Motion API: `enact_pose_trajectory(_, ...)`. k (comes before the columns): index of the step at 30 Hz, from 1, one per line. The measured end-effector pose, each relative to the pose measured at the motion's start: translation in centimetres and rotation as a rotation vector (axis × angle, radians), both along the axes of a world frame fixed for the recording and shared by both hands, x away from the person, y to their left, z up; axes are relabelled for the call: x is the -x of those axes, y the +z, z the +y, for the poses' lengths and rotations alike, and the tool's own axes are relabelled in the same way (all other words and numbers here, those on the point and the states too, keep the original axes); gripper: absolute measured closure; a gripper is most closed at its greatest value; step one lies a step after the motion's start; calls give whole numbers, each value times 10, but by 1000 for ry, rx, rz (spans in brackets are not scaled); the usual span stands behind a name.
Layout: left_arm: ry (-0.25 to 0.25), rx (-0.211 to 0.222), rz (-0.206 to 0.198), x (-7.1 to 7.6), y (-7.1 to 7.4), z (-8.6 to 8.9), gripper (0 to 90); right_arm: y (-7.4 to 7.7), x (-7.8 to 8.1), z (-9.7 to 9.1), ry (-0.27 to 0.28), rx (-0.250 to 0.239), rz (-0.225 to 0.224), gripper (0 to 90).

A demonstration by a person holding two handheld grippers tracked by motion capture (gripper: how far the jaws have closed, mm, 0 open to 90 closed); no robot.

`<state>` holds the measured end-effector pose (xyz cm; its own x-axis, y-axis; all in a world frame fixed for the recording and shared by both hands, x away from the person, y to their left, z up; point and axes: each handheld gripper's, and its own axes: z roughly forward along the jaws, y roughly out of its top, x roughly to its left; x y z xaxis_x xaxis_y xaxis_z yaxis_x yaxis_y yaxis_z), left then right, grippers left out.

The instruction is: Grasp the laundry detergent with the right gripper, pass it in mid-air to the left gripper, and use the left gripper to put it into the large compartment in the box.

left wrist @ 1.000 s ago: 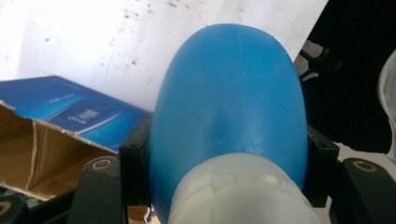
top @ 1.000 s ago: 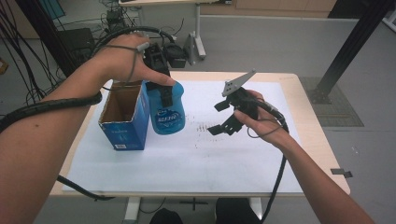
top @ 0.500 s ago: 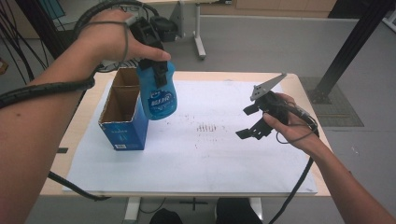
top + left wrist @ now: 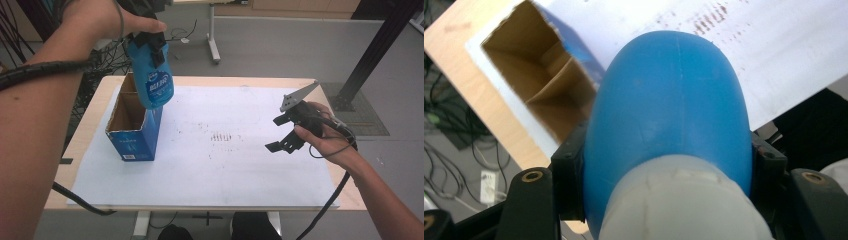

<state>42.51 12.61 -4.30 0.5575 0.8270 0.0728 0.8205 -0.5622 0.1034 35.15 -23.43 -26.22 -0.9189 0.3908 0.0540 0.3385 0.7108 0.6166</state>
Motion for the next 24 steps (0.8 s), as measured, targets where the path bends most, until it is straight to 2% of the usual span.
enact_pose_trajectory(7,103,16,-7,-11,9,13,375,2,3,2,23,41,-8,44)
enact_pose_trajectory(14,223,28,-22,-22,20,27,375,3,3,1,30,60,-4,45)
enact_pose_trajectory(24,373,52,-36,-31,21,50,375,-1,1,-1,42,68,3,46)
